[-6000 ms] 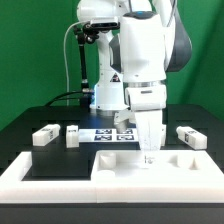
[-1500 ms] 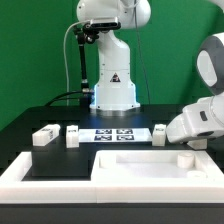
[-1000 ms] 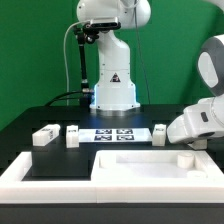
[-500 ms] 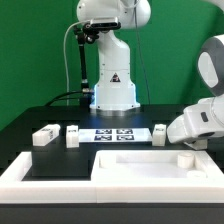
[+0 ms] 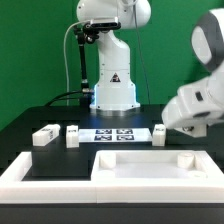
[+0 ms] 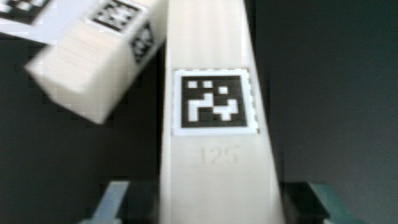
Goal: Assemble desk
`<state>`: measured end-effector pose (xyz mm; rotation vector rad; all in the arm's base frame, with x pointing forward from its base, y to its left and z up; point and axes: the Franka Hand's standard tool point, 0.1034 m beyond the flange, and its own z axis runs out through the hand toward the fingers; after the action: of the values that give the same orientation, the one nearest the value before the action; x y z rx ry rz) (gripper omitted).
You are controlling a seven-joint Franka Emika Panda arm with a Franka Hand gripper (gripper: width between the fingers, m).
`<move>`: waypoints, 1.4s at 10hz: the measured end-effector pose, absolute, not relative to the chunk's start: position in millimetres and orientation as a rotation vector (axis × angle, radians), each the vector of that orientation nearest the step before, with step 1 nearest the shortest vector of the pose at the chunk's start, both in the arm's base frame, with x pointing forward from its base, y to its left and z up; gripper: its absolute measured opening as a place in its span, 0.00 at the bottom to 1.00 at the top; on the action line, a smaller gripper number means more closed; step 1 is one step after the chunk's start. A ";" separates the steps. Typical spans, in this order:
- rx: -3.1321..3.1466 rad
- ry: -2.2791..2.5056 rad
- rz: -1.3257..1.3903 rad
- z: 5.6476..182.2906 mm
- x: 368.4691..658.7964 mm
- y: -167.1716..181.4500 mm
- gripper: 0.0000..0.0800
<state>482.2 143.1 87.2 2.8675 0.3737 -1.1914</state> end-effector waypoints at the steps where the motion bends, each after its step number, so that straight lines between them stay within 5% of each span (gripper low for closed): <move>1: 2.867 0.358 -1.202 107.7 484.9 132.6 0.36; 6: 3.066 0.343 -0.684 108.5 506.5 131.0 0.36; 10: 3.225 0.212 -0.330 169.9 570.0 111.9 0.36; 14: 3.235 0.203 0.115 162.0 577.9 112.2 0.36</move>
Offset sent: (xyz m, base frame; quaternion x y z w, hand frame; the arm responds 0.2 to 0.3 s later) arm 0.0000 0.0000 0.0000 0.0000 0.1296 0.0000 0.9916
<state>577.9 112.2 162.0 3.2354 0.2026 0.1148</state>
